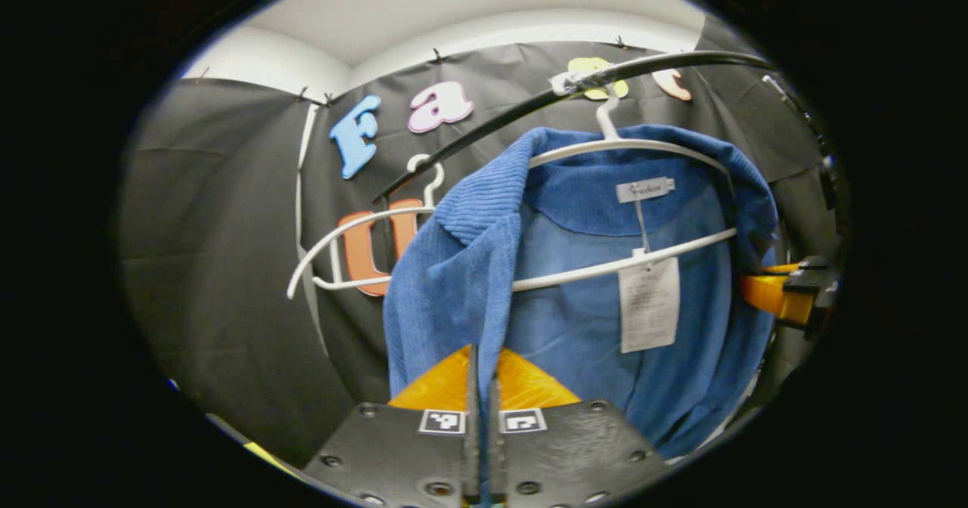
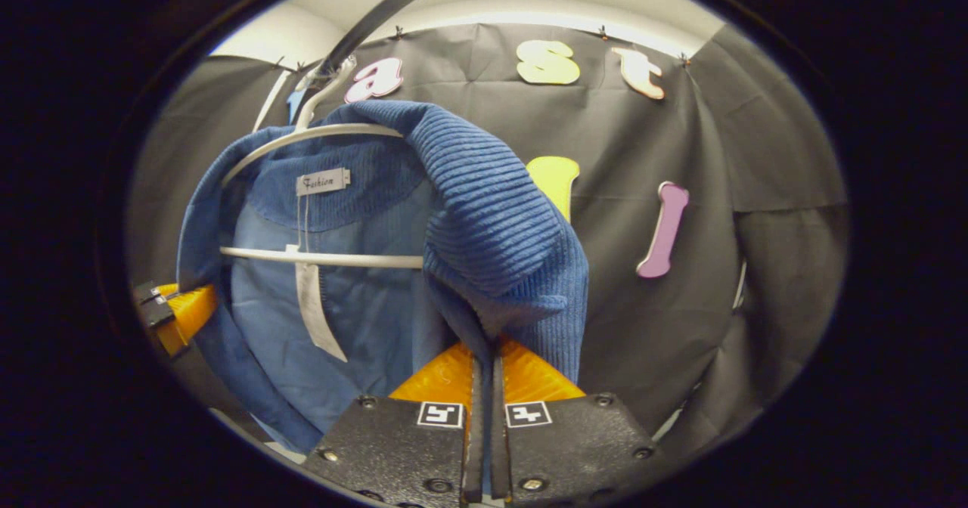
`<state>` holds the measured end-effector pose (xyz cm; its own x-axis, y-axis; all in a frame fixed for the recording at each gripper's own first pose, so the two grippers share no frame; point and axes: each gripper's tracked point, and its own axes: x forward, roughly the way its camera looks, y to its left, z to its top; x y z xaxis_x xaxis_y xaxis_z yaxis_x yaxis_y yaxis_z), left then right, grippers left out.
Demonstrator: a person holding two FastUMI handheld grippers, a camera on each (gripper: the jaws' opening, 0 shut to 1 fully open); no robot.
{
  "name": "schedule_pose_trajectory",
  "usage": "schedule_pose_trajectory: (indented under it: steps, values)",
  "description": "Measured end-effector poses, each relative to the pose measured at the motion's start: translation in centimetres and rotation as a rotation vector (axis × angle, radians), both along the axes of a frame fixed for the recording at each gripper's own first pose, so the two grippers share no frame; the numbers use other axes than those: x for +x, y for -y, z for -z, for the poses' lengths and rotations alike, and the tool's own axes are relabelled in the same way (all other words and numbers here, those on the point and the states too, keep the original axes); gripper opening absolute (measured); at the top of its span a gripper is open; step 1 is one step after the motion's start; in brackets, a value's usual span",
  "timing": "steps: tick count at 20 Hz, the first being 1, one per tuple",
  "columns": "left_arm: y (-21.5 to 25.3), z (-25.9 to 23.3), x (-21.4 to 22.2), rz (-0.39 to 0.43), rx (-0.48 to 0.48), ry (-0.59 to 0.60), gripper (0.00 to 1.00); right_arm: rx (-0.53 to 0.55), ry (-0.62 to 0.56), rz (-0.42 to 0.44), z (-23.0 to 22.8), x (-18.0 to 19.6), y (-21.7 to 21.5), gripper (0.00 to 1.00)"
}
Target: Grasp the clothes on the hanger with both hands and then place them into the laundry hamper below.
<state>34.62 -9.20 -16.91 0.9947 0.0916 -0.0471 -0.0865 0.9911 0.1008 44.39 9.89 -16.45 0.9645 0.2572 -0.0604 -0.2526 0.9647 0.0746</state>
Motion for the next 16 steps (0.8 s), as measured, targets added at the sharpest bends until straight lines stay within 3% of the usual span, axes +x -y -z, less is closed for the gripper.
schedule_pose_trajectory:
  steps: [3, 9, 16]
  values:
    - [-0.3, 0.3, 0.0, 0.004, -0.026, -0.016, 0.05, 0.010, 0.005, -0.064, -0.2, 0.5, 0.4, 0.05]
    - [-1.5, 0.0, 0.3, -0.020, -0.005, -0.020, 0.05, 0.076, -0.019, -0.276, -0.7, 0.4, 0.8, 0.05]
    - [-3.4, -1.2, 0.8, -0.033, -0.023, -0.015, 0.01, 0.187, -0.056, -0.400, -1.4, 0.9, 2.6, 0.05]
